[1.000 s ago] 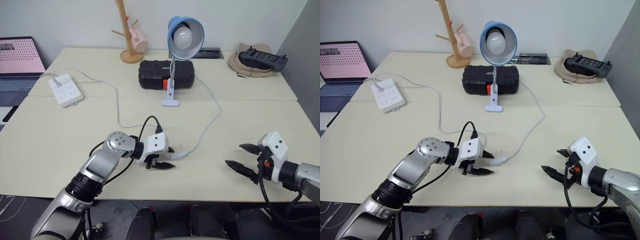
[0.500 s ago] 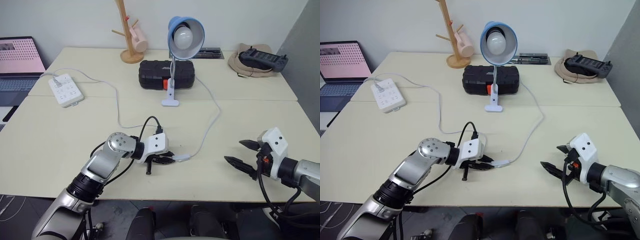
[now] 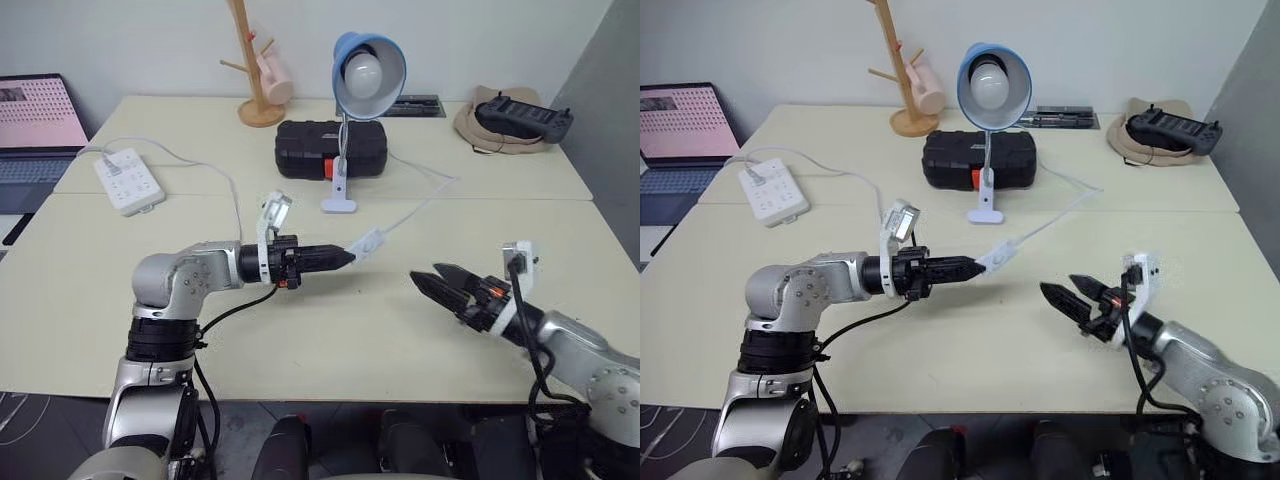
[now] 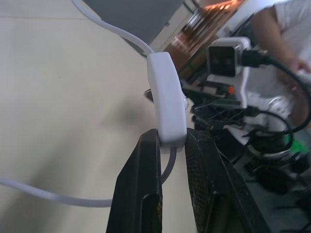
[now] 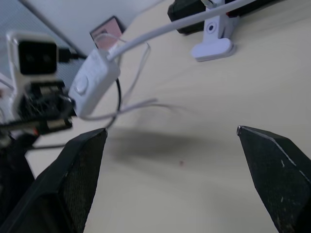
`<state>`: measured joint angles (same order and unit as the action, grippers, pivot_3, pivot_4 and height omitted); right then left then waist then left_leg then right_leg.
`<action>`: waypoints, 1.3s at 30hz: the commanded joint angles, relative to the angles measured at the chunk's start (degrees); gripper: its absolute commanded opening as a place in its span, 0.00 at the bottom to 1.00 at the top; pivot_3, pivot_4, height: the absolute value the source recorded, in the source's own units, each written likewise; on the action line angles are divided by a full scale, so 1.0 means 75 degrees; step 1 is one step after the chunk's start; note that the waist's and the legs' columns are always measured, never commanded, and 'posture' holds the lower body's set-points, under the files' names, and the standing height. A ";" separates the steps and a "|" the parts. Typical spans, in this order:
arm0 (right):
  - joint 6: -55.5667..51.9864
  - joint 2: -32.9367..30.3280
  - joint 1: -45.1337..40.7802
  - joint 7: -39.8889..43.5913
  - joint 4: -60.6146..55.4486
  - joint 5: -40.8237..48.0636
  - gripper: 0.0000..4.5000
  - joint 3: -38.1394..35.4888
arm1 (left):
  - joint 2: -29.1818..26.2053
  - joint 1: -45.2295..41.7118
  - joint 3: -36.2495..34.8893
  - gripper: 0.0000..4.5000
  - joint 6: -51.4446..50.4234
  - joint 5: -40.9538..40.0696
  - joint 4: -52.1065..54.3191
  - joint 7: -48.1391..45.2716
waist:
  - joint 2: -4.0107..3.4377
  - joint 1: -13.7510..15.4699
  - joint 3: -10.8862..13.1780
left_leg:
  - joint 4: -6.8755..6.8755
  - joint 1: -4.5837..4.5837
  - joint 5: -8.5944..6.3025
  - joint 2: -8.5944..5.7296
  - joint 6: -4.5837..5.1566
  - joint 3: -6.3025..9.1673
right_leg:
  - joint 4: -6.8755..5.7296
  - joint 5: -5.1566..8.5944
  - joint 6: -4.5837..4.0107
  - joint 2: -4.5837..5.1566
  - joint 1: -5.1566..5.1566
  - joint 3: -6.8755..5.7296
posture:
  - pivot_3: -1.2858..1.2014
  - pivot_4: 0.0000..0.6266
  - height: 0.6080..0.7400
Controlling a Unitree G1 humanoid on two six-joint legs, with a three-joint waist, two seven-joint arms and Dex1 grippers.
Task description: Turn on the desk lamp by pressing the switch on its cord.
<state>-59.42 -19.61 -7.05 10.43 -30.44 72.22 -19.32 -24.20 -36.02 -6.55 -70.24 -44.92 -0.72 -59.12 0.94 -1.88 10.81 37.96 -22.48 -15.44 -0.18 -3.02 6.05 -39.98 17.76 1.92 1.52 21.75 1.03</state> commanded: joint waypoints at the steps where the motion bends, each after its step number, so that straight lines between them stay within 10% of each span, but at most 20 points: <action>1: 0.0484 0.0483 -0.0830 -0.1226 0.0236 0.2440 1.00 0.0384 | 0.0199 -0.0258 -0.0583 0.08 -0.0563 -0.0775 0.0060 0.0434 | 0.0000 -0.0003 0.0000 | 0.0001 0.0001 0.0000 0.0006 0.0000 0.0002 | 0.0000 0.0000 0.0000 0.0000 0.0000 0.0002 | 0.52 0.24 1.00; 19: 0.1045 -0.0070 -0.1563 -0.1656 0.0971 0.3339 1.00 0.1702 | 0.0506 -0.0099 -0.0824 0.08 -0.0972 -0.2020 0.0403 0.1527 | 0.0000 0.0003 0.0000 | -0.0001 -0.0005 0.0000 -0.0014 0.0001 -0.0005 | 0.0005 0.0000 0.0000 -0.0005 0.0006 0.0003 | 0.52 0.24 1.00; 35: 0.1052 -0.0486 -0.1630 -0.1239 0.1006 0.3425 0.20 0.1800 | 0.0429 0.0080 -0.0777 0.08 -0.0911 -0.2496 0.0477 0.1880 | 0.0000 0.0006 0.0000 | -0.0003 -0.0010 0.0000 -0.0015 0.0001 -0.0008 | 0.0006 0.0000 0.0000 -0.0005 0.0011 0.0006 | 0.52 0.24 1.00; 39: 0.0996 -0.0580 -0.1620 -0.1121 0.0937 0.3406 0.14 0.1923 | 0.0410 0.0040 -0.0722 0.08 -0.0821 -0.2504 0.0416 0.1898 | 0.0000 0.0006 0.0000 | -0.0003 -0.0010 -0.0001 -0.0015 0.0001 -0.0009 | 0.0007 0.0000 0.0000 -0.0005 0.0010 0.0004 | 0.52 0.24 1.00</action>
<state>-51.40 -23.06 -18.83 1.26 -20.92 97.65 -5.73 -20.56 -35.01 -11.70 -77.34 -63.29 1.60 -45.70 0.94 -1.84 10.81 37.94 -22.56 -15.44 -0.29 -3.01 5.98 -39.93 17.76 1.92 1.48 21.83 1.06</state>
